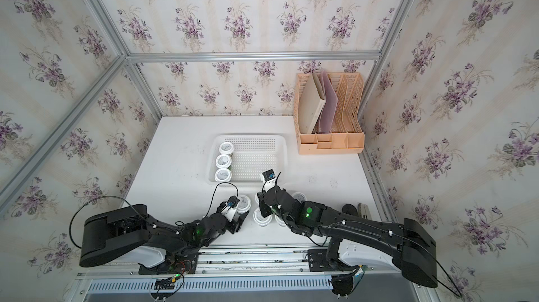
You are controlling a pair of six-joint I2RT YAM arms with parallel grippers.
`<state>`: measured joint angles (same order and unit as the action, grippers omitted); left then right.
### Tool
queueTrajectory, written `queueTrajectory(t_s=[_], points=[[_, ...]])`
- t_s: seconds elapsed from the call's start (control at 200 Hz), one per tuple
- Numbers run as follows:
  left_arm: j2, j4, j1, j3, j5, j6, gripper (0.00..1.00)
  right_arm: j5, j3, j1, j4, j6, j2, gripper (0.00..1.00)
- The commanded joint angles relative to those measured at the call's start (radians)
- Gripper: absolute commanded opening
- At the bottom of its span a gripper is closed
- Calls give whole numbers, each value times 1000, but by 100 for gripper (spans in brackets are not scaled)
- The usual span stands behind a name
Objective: Put the yogurt in the basket
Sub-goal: Pick up the yogurt from the center of the board, then place the yogurt in the basket.
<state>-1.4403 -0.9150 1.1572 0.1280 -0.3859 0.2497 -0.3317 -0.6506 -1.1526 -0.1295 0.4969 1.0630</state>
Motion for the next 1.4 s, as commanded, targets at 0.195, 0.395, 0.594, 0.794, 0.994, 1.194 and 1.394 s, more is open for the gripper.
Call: queueTrajectory(t_s=[0.195,0.395,0.594,0.794,0.994,1.194,1.394], points=[[101,53,0,6,-8,-13,66,-9,-7,-2,-3,0,-6,25],[281,237,2,28,7,-27,66,-12,1,-2,-1,-1,-13,25],[568,518,3,79,13,-38,65,-12,20,-1,13,3,-31,25],[717,714,1,167,-44,-103,66,-11,30,-1,22,6,-68,25],[619,687,-26,264,-66,-169,67,-16,28,-2,12,2,-94,25],[452,566,-133,356,14,-192,66,-26,25,-2,10,-4,-103,26],[326,486,-263,424,128,-189,66,-56,0,0,-6,-34,-109,27]])
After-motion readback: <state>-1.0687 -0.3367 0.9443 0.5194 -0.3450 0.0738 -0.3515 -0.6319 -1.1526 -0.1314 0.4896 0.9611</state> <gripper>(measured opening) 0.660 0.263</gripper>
